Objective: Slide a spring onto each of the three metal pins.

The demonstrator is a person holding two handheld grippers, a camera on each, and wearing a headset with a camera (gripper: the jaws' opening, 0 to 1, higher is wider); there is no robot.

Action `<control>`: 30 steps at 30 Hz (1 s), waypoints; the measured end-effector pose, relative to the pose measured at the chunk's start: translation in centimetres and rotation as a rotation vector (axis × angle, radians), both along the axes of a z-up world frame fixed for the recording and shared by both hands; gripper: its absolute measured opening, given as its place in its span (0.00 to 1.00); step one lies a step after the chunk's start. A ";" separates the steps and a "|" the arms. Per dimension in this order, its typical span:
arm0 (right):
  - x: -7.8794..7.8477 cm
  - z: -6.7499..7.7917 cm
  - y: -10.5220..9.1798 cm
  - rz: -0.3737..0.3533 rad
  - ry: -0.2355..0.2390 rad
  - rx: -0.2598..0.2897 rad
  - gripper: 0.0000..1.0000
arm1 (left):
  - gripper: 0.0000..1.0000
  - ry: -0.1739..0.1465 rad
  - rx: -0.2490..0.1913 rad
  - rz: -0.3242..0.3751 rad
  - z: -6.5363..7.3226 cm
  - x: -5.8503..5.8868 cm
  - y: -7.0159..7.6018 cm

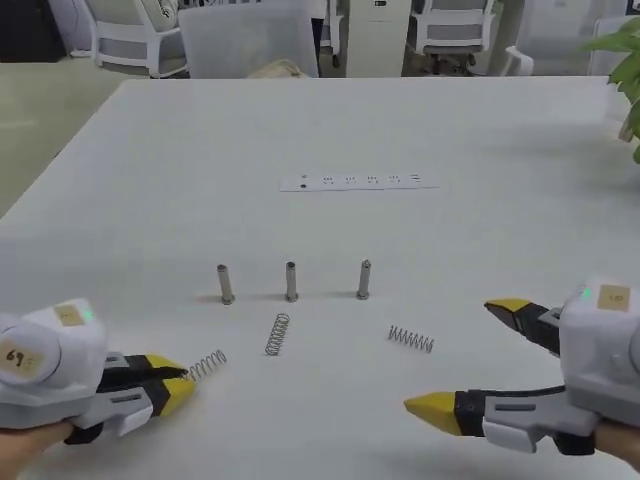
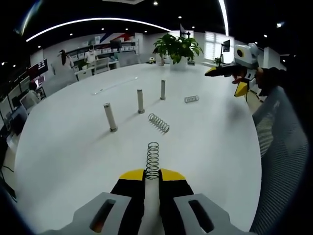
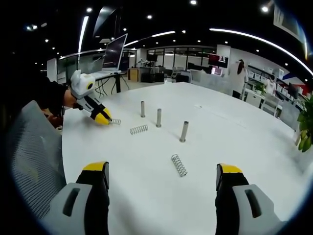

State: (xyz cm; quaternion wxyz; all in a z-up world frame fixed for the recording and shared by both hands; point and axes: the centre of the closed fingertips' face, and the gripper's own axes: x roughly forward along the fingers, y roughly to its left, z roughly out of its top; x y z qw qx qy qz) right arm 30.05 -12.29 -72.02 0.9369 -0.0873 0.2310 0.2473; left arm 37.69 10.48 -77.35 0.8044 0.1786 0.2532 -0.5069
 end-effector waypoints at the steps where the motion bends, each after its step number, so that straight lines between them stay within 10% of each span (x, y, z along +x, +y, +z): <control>1: 0.0 0.0 0.0 0.002 0.000 0.000 0.89 | 0.02 -0.001 -0.007 -0.007 0.2 -0.1 -0.3; 30: 2.1 1.7 2.2 0.107 -0.027 -0.010 0.86 | 0.02 -0.064 -0.076 -0.128 3.7 -1.5 -4.7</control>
